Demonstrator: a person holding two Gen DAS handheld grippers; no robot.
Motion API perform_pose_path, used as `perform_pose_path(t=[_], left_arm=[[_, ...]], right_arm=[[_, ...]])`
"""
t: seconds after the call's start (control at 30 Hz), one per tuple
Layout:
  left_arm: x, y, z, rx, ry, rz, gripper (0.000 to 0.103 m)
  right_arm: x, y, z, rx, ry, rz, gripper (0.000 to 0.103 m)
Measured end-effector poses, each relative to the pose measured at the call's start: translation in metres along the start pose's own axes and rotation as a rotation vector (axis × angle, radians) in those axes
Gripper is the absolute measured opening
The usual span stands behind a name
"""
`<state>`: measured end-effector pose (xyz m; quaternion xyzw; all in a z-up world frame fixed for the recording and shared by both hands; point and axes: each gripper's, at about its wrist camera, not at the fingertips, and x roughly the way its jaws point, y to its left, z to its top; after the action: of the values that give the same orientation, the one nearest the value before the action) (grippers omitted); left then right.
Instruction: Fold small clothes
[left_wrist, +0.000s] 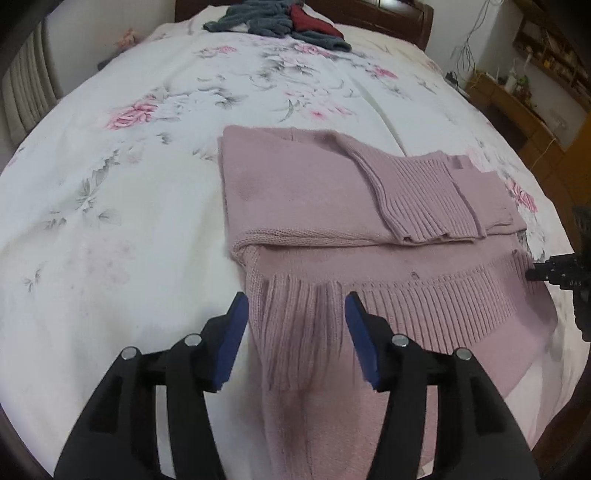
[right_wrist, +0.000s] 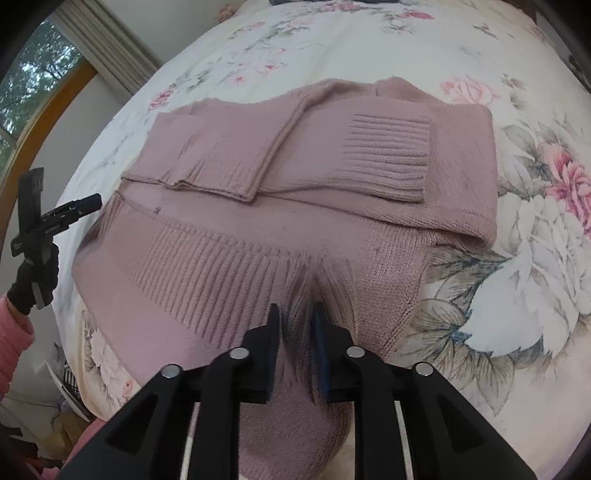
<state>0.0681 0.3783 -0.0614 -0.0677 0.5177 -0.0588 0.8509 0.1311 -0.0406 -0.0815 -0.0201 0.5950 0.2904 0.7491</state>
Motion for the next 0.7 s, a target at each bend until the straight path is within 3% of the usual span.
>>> perform_pose_path(t=[0.17,0.23,0.3,0.33,0.43,0.53,0.67,0.7], left_arm=[[0.017,-0.012,-0.002,0.054,0.037,0.005,0.050],[0.019,-0.017,-0.003,0.071,0.034,0.017,0.040],[0.018,-0.020,-0.004,0.080,0.031,0.007,0.018],[0.017,-0.022,-0.005,0.085,0.027,0.009,0.016],[0.004,-0.029,-0.010,0.110,-0.010,0.014,0.013],[-0.013,-0.031,-0.014,0.093,-0.051,-0.042,0.013],[-0.003,-0.028,-0.016,0.085,-0.019,-0.017,0.014],[0.002,-0.024,-0.014,0.065,-0.002,-0.019,0.019]], right_arm=[[0.002,-0.006,0.001,0.024,-0.003,0.017,0.028],[0.004,-0.007,0.001,0.029,-0.003,0.021,0.028],[0.005,-0.007,0.001,0.033,-0.001,0.021,0.026],[0.005,-0.006,0.001,0.031,0.003,0.016,0.023],[0.001,-0.006,0.001,0.044,-0.008,0.022,0.012],[-0.009,-0.008,-0.002,0.074,-0.041,0.081,0.011],[-0.013,-0.012,-0.005,0.085,-0.040,0.094,0.011],[-0.010,-0.013,-0.005,0.088,-0.030,0.088,0.012]])
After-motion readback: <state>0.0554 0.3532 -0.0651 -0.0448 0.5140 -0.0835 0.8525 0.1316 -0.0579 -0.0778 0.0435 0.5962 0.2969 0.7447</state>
